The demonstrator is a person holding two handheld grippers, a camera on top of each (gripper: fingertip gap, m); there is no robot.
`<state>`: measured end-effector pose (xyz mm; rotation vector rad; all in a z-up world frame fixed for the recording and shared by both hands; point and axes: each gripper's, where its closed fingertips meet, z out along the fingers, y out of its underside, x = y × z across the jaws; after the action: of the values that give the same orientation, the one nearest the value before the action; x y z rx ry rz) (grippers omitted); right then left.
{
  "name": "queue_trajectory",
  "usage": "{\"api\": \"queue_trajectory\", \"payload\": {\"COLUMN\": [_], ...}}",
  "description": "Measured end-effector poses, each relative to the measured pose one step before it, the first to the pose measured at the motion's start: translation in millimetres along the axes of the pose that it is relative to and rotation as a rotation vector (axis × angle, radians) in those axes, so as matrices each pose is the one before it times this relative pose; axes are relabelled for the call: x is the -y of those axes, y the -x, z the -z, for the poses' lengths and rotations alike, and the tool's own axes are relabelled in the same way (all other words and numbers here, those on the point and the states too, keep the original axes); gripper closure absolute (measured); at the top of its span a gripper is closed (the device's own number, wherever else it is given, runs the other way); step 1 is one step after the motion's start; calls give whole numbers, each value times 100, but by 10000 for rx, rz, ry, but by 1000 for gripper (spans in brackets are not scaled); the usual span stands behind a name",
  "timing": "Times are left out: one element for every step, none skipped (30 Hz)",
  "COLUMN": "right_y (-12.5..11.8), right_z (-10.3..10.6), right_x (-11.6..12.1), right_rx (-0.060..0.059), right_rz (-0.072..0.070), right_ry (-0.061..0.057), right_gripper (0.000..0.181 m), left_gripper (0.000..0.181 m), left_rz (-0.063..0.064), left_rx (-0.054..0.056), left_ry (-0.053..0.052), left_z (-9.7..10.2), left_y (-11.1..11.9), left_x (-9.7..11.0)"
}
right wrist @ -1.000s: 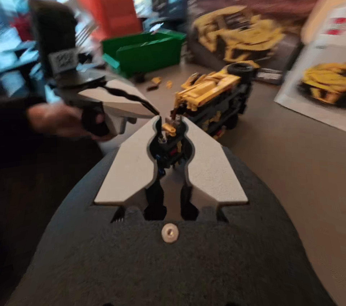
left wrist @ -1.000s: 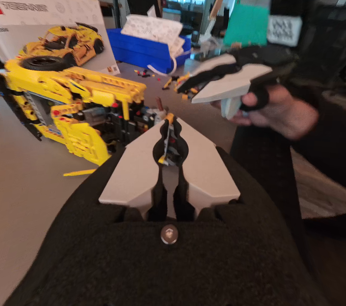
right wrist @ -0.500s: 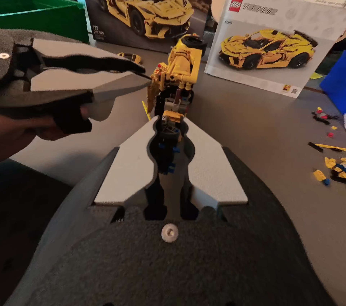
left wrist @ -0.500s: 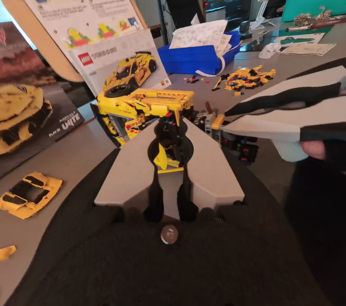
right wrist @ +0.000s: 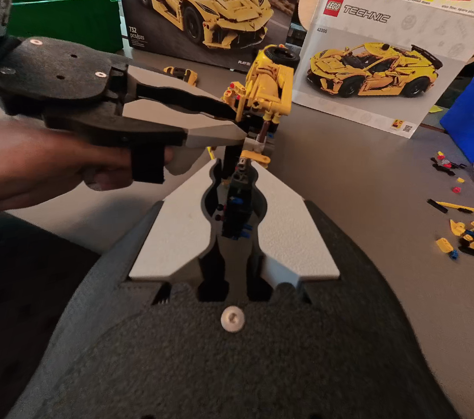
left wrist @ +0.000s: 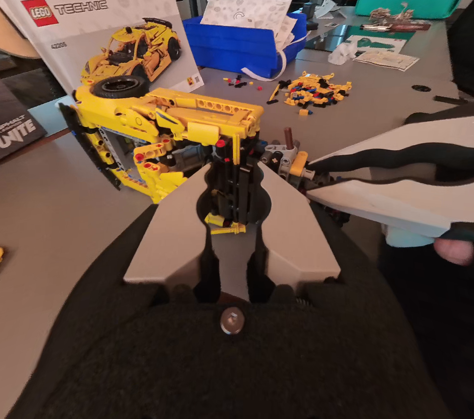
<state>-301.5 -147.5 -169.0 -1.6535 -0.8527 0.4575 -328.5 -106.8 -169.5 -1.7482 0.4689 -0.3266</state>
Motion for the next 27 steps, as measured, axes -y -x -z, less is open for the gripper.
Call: {"api": "queue_trajectory", "payload": {"right_y": [-208,-233,-376,-294,9,-19,-110,-178,-144,-68,-4,-10,7,-8,-15,9,-46,-49,14,10,24,6,-59,-53,-104,-123,-83], "right_z": [-82,-128,-119,-169,-193,-185,-71,71,118,128,115,135,134,211,241,241,228,155,38,58,171,249,277,275,235,157,84], "right_x": [5,-48,-14,-67,32,38,32,-12,-64,-89,-44,-18,-88,-73,-74,-105,-66,-47,-41,-31,-55,-52,-83,-91,-76,-50,-37], "right_rx": [-84,-57,-108,3,236,228,100,-52,-136,-103,-21,47,36,-16,-25,-8,-33,-42,-14,-1,-7,-26,-50,-42,-46,-70,-70], "right_rz": [-108,-108,-62,58,-115,-124,-67,-11,59,58,-8,-65,-85,-51,-49,-47,-34,-3,35,-16,-39,-36,-64,-49,-67,19,60], "right_ry": [2,33,-8,23,36,61,29,19,15,18,10,-11,6,-11,-16,-8,-11,-7,20,21,-4,-34,-9,-1,-15,-5,5], "right_gripper": [163,164,170,175,175,175,176,176,176,176,176,176,176,176,176,176,176,176,176,176,176,176,177,177,177,177,177], "left_gripper": [153,153,154,154,154,154,153,153,153,153,153,153,153,153,154,154,154,153,154,155,156,157,158,158,158,159,160], "left_rz": [-107,-154,-56,94,126,44,9,34,-30,-142,-92,14,23,24,25,4,11,31,21,-30,-83,-74,-58,-63,-79,-91,6], "left_rx": [-118,-142,-163,-93,46,162,177,145,132,128,74,-6,-37,-60,-114,-118,-96,-43,50,77,29,8,-18,-30,28,51,-2], "left_ry": [-156,-176,-150,-61,33,46,9,-4,2,1,-11,-13,10,25,12,31,54,53,42,21,30,46,8,27,45,-7,-11], "left_z": [-193,-177,-144,-92,-65,-42,-62,-101,-110,-83,-50,-27,-16,-18,-39,-71,-88,-89,-71,-67,-49,-53,-71,-90,-114,-134,-137], "left_y": [5,49,63,141,194,206,135,11,-64,-74,-83,-114,-135,-180,-275,-263,-275,-192,-91,-86,-144,-198,-265,-295,-271,-234,-171], "left_x": [112,79,52,26,-40,-62,-57,-21,7,-1,-3,-3,-16,-3,-3,-20,-45,-44,-22,-3,-5,9,44,28,18,60,60]}}
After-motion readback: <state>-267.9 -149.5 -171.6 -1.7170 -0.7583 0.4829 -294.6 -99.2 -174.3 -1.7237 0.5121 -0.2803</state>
